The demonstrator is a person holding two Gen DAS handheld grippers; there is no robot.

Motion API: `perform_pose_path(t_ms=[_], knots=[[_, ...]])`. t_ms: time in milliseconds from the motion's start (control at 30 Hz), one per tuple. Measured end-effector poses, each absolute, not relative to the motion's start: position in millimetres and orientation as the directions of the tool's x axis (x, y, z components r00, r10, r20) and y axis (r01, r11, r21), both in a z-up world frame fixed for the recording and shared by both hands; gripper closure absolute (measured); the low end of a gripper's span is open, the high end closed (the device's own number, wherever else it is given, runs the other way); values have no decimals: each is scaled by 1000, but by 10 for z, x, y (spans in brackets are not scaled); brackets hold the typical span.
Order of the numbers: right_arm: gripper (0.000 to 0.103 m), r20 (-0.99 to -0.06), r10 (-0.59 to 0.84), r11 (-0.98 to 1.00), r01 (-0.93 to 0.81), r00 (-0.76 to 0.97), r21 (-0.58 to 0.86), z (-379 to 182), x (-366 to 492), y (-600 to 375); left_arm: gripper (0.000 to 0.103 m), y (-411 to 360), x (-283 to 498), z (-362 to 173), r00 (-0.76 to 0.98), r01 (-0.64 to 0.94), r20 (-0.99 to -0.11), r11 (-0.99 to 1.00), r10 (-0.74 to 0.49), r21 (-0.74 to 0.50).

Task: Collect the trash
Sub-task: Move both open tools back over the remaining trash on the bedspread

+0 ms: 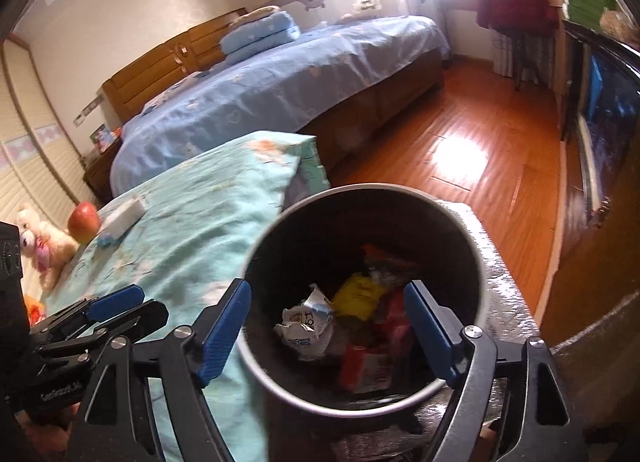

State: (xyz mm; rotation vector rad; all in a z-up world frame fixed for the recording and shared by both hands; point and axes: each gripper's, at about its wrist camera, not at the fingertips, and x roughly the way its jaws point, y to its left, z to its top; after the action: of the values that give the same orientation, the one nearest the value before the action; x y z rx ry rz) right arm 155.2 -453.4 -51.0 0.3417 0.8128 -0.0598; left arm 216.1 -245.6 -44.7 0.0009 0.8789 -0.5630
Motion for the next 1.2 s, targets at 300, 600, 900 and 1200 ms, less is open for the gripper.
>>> perform_pose_path(t_ms=[300, 600, 900, 1200], knots=[[18, -722, 156, 951, 94, 674, 293, -554, 1738, -3958, 38, -1665, 2221, -546, 556, 329, -737, 916, -384, -230], [18, -727, 229, 950, 16, 647, 313, -609, 1971, -3450, 38, -980, 2294, -619, 591, 207, -744, 950, -312, -233], [18, -718, 304, 937, -59, 626, 345, -617, 2305, -3002, 38, -561, 2468, -631, 608, 125, -751, 965, -259, -231], [18, -707, 369, 918, -117, 603, 379, -601, 2672, -2692, 38, -298, 2699, -620, 622, 77, -753, 974, -215, -214]])
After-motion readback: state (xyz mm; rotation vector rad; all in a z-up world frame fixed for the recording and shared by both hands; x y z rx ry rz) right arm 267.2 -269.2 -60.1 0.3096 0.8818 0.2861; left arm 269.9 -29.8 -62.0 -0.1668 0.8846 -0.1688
